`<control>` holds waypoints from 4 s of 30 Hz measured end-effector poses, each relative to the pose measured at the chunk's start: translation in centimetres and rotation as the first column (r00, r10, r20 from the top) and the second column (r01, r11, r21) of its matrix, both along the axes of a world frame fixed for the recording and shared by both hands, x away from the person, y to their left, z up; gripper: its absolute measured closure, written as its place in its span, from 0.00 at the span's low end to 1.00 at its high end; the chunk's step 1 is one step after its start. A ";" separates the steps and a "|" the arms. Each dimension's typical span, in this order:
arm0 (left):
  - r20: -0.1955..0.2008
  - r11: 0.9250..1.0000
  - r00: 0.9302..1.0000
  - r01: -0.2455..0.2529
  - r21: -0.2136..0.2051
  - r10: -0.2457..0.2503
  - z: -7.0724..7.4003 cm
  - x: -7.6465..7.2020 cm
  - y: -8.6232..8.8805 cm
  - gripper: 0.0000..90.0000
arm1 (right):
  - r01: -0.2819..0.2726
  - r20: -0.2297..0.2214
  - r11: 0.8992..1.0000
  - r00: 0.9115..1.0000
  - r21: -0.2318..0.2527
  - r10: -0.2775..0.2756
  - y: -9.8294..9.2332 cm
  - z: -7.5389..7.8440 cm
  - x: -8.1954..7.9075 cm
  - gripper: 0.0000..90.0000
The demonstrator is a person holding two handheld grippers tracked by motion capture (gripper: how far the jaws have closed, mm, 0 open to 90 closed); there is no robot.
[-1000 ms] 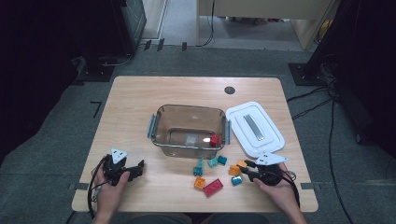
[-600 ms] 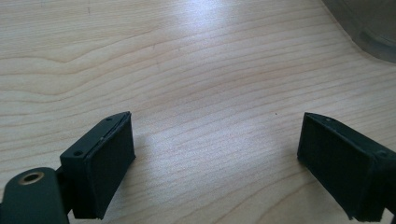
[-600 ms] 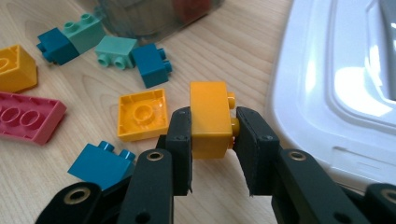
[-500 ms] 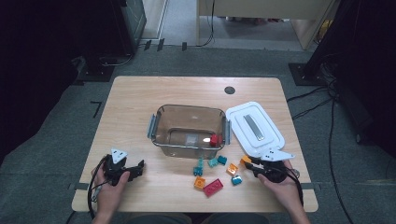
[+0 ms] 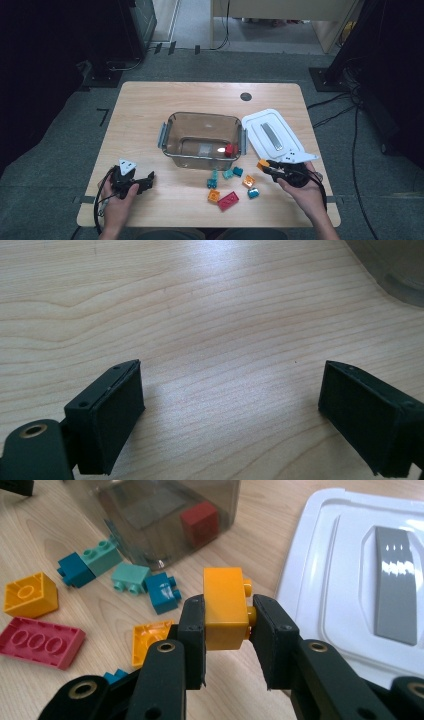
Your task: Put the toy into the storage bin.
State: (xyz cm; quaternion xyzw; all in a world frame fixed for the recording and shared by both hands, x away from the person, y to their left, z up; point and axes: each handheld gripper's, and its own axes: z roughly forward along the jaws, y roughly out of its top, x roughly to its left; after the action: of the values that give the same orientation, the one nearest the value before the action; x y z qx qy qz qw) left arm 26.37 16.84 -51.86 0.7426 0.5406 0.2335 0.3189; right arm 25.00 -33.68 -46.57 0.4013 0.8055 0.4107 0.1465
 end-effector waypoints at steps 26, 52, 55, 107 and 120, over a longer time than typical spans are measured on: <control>0.000 1.000 1.000 0.001 0.001 -0.001 0.0 0.0 0.0 0.12 | -0.046 0.013 0.999 0.999 -0.022 0.046 1.3 6.0 3.1 0.77; 0.001 1.000 1.000 0.000 0.001 0.000 0.0 0.0 0.0 0.12 | -0.102 0.049 0.994 0.993 -0.027 0.103 4.3 9.9 5.5 0.77; 0.001 1.000 1.000 0.001 0.001 -0.001 0.0 0.0 0.0 0.12 | -0.112 0.053 0.993 0.992 -0.029 0.114 4.8 10.2 5.7 0.77; 0.001 1.000 1.000 0.002 0.002 -0.002 0.0 0.0 0.0 0.12 | -0.281 -0.134 0.949 0.956 -0.143 0.263 14.5 7.1 10.0 0.70; 0.002 1.000 1.000 0.001 0.001 -0.001 0.0 0.0 0.0 0.12 | -0.242 -0.047 0.967 0.970 -0.081 0.239 12.8 8.4 9.3 0.64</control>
State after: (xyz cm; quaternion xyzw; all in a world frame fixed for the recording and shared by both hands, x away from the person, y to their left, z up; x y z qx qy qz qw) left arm 26.39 16.85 -51.87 0.7429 0.5398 0.2344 0.3191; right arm 34.33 -20.89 -38.17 0.3013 0.8678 0.3828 0.0980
